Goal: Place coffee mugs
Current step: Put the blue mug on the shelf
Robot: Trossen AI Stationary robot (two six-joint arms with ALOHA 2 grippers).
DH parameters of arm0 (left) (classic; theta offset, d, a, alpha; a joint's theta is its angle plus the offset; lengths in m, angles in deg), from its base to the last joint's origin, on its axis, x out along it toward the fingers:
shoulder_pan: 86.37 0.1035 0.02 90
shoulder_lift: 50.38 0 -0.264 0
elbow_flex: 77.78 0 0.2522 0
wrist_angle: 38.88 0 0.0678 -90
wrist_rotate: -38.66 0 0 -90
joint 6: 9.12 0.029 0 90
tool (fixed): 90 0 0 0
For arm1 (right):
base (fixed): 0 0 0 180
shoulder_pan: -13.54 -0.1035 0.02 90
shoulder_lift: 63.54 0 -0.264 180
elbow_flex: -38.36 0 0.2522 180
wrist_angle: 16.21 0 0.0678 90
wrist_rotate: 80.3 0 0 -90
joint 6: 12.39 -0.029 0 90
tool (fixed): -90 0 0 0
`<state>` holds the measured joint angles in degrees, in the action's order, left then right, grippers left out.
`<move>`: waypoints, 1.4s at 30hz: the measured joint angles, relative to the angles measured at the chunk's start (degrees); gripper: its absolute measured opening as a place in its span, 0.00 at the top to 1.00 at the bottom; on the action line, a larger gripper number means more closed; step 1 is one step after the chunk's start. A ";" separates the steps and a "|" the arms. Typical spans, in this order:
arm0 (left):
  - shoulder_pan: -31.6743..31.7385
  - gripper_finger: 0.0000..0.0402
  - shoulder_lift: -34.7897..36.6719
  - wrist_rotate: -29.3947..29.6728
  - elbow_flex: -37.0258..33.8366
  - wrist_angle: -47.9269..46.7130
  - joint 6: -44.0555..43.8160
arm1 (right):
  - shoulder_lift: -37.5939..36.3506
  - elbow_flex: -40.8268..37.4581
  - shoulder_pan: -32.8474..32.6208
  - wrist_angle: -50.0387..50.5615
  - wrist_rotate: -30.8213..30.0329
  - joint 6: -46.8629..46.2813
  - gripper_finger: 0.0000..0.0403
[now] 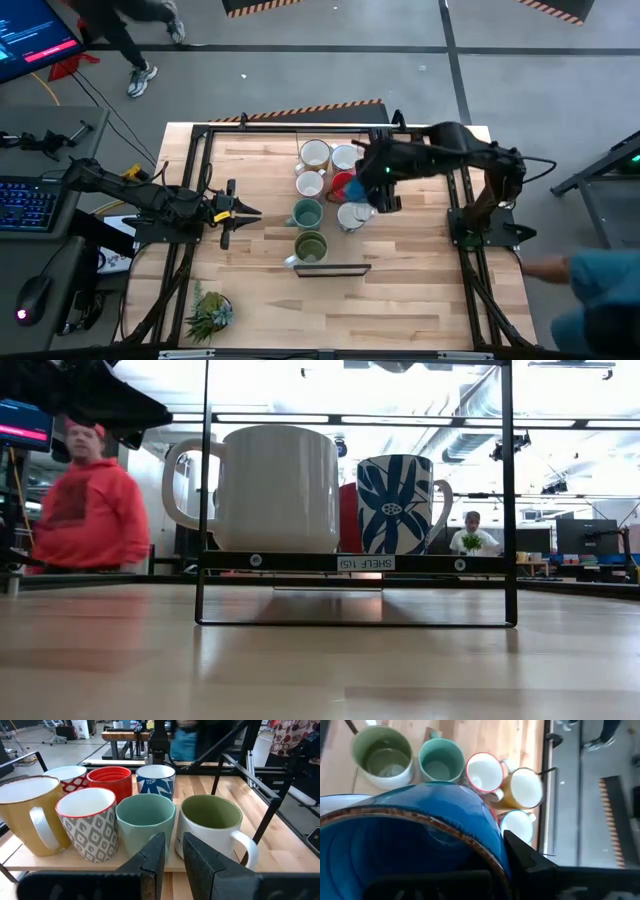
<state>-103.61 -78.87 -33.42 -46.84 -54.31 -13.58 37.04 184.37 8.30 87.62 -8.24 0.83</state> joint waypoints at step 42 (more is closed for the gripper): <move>-0.02 0.86 -0.02 -2.07 0.01 2.68 -4.38 | -16.99 -47.06 -5.09 -11.37 9.15 1.65 1.00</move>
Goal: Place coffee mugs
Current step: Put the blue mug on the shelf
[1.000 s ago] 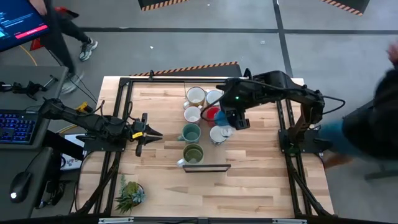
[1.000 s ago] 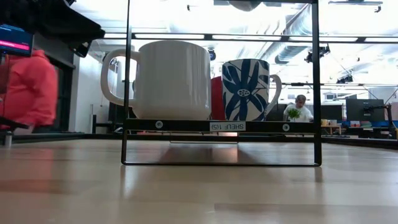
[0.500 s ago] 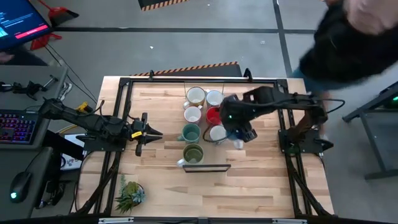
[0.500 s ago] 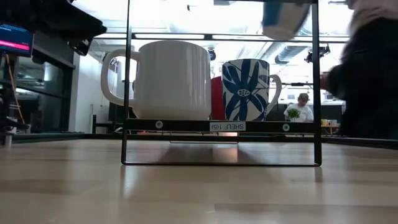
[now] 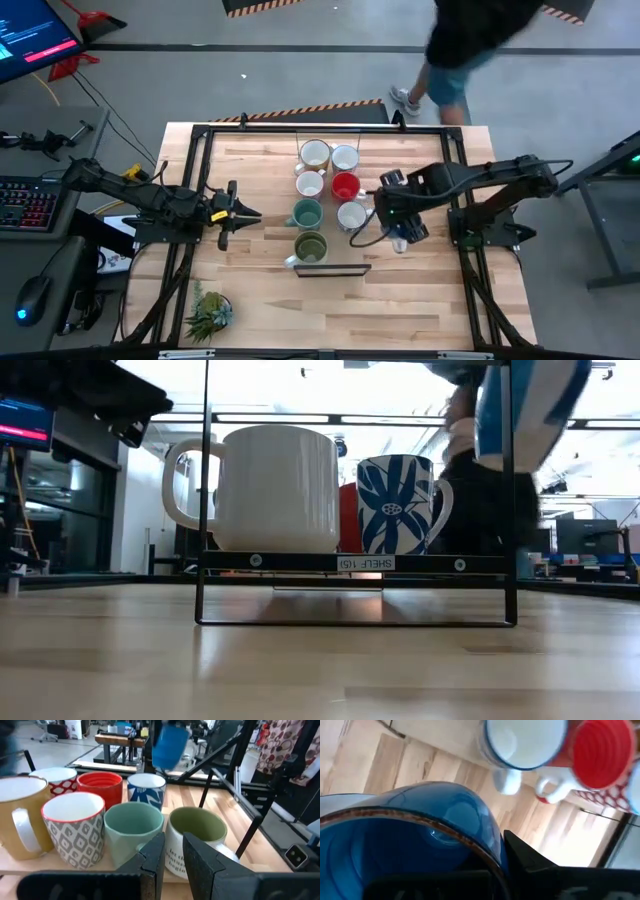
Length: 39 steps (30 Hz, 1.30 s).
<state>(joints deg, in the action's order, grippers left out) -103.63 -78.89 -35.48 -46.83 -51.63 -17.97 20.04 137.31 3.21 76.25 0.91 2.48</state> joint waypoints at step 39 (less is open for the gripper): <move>-0.01 0.86 0.02 -0.02 0.00 3.35 0.02 | 2.16 -16.83 -9.11 -21.99 -1.22 32.27 1.00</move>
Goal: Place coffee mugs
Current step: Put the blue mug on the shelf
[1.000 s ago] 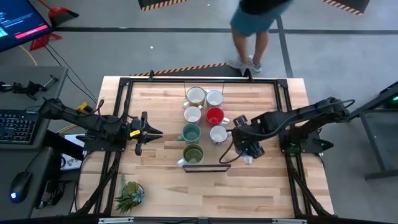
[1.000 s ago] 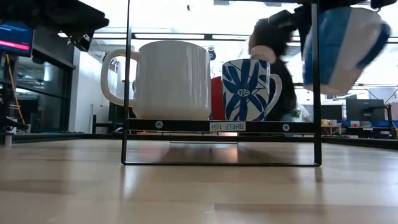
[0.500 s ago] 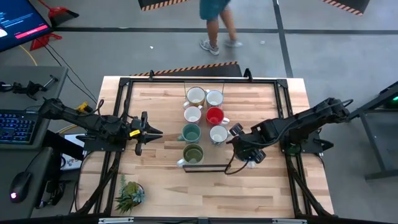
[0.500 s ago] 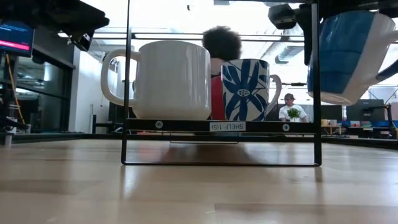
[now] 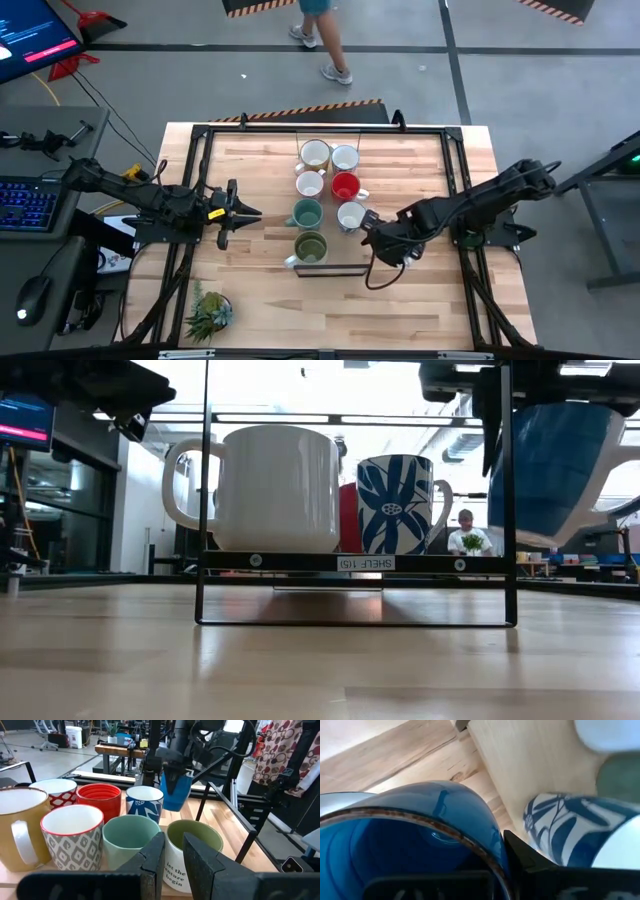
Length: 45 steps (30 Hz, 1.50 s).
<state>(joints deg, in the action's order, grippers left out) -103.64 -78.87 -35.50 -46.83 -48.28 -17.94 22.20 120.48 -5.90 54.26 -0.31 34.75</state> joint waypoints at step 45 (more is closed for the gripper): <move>-0.01 0.86 -0.02 -0.04 0.02 -0.66 3.56 | 15.51 16.11 3.39 -1.95 6.00 21.64 1.00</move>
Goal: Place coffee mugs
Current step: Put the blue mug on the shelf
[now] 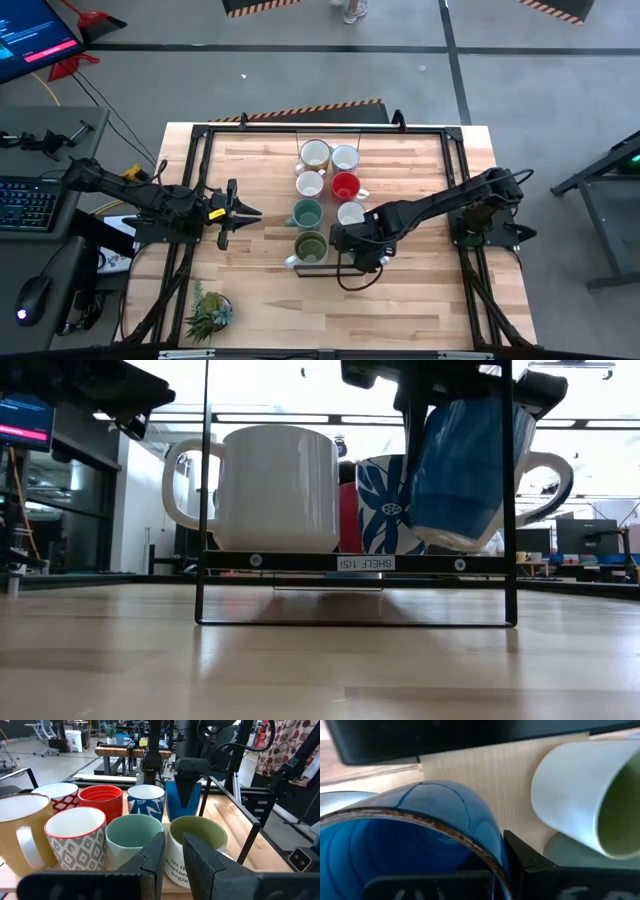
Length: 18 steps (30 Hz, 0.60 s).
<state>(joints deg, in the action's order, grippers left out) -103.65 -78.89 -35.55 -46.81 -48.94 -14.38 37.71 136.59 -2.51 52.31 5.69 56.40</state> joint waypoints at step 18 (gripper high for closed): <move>0.02 0.86 0.00 0.00 0.00 0.02 -0.04 | 1.29 0.04 0.33 -2.64 0.33 8.23 1.00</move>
<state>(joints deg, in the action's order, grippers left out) -103.63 -78.89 -35.55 -46.81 -48.92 -14.42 39.01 136.63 -2.18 49.67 6.02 64.62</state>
